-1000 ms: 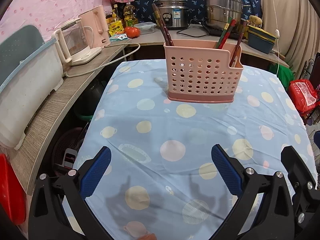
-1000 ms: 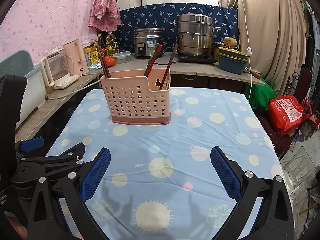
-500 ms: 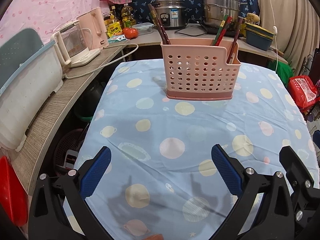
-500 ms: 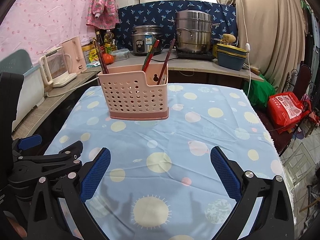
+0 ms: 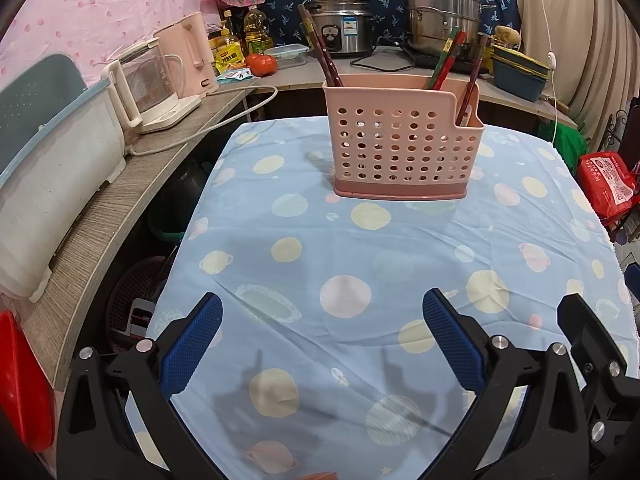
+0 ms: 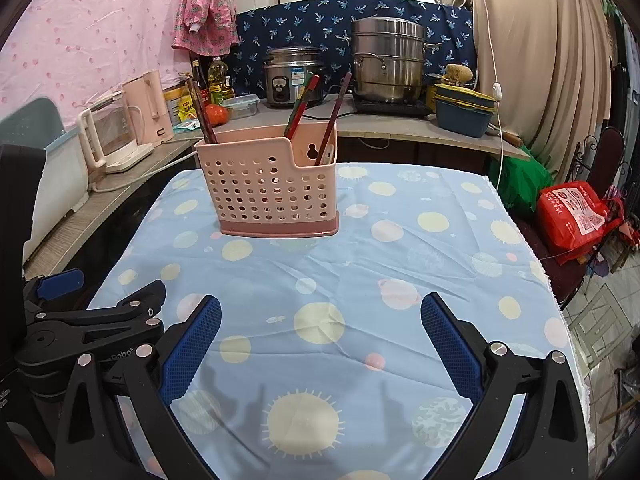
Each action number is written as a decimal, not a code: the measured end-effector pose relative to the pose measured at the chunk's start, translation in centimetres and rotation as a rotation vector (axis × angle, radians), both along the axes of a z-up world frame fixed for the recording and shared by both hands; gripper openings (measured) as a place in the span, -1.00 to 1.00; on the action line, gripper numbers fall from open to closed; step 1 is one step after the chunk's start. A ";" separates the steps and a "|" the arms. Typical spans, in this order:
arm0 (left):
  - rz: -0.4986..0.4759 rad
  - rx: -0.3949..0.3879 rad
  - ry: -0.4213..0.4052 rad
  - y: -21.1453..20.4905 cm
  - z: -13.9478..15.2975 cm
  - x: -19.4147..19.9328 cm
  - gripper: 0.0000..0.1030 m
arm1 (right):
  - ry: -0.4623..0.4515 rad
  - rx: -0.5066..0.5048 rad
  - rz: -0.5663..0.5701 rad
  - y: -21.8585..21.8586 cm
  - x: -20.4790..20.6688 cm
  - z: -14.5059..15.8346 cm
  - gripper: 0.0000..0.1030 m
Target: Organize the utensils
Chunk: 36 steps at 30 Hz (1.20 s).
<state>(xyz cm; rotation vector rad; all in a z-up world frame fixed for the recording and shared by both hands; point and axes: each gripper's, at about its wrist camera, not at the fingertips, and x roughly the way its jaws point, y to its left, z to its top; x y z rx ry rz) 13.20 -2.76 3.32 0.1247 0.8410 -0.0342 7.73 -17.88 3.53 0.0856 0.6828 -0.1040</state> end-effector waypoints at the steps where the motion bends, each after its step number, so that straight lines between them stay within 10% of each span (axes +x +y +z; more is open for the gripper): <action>1: 0.000 0.001 0.001 0.0 0.0 0.0 0.86 | 0.000 -0.001 0.001 0.0 0.0 0.0 0.87; 36: 0.018 0.007 0.020 0.1 -0.4 0.5 0.86 | 0.009 -0.004 0.003 0.3 0.3 -0.4 0.87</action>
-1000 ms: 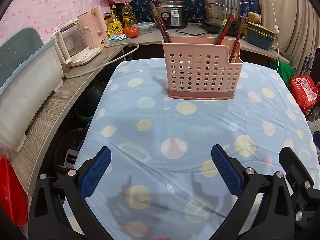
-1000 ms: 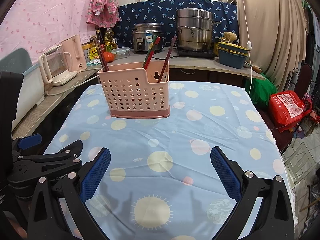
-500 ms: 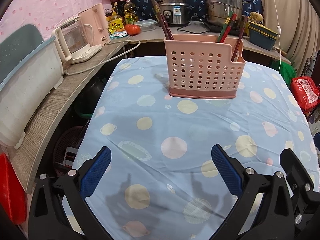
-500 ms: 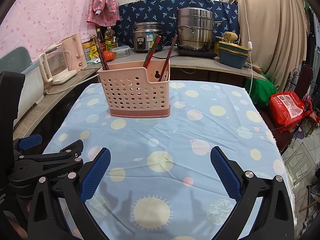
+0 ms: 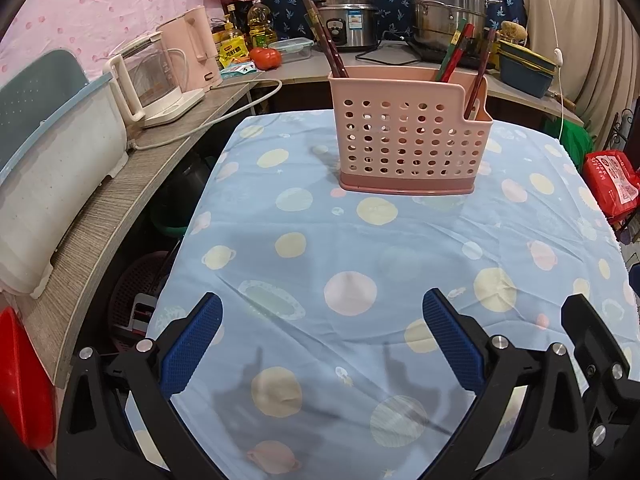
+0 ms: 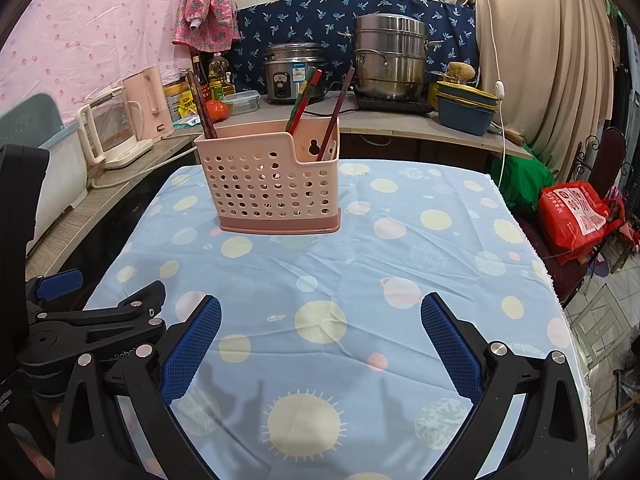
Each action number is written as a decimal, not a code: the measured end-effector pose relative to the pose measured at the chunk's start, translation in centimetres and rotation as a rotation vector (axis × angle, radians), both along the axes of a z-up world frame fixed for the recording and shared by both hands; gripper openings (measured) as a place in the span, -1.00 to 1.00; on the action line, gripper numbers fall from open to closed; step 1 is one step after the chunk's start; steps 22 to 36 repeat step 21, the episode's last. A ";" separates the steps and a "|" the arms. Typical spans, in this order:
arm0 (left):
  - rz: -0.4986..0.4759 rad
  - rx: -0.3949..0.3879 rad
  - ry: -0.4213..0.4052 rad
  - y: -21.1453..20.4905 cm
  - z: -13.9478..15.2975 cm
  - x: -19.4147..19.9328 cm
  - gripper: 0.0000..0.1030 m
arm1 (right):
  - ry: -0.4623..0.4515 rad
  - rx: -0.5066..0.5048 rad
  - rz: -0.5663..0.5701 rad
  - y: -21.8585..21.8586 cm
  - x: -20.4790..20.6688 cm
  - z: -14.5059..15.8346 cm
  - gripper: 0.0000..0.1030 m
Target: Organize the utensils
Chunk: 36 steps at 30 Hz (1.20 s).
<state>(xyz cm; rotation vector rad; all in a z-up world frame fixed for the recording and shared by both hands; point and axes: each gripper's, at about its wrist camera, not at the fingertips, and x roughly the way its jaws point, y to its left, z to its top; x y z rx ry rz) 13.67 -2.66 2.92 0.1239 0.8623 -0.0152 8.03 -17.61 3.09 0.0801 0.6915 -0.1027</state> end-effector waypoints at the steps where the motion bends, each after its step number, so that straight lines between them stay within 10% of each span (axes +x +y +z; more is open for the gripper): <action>1: 0.001 0.000 0.000 0.0 0.0 0.0 0.86 | 0.000 0.000 0.000 0.0 0.0 0.0 0.87; 36: 0.008 0.015 -0.004 0.0 -0.1 -0.2 0.86 | 0.011 -0.004 -0.008 -0.4 0.2 -0.5 0.87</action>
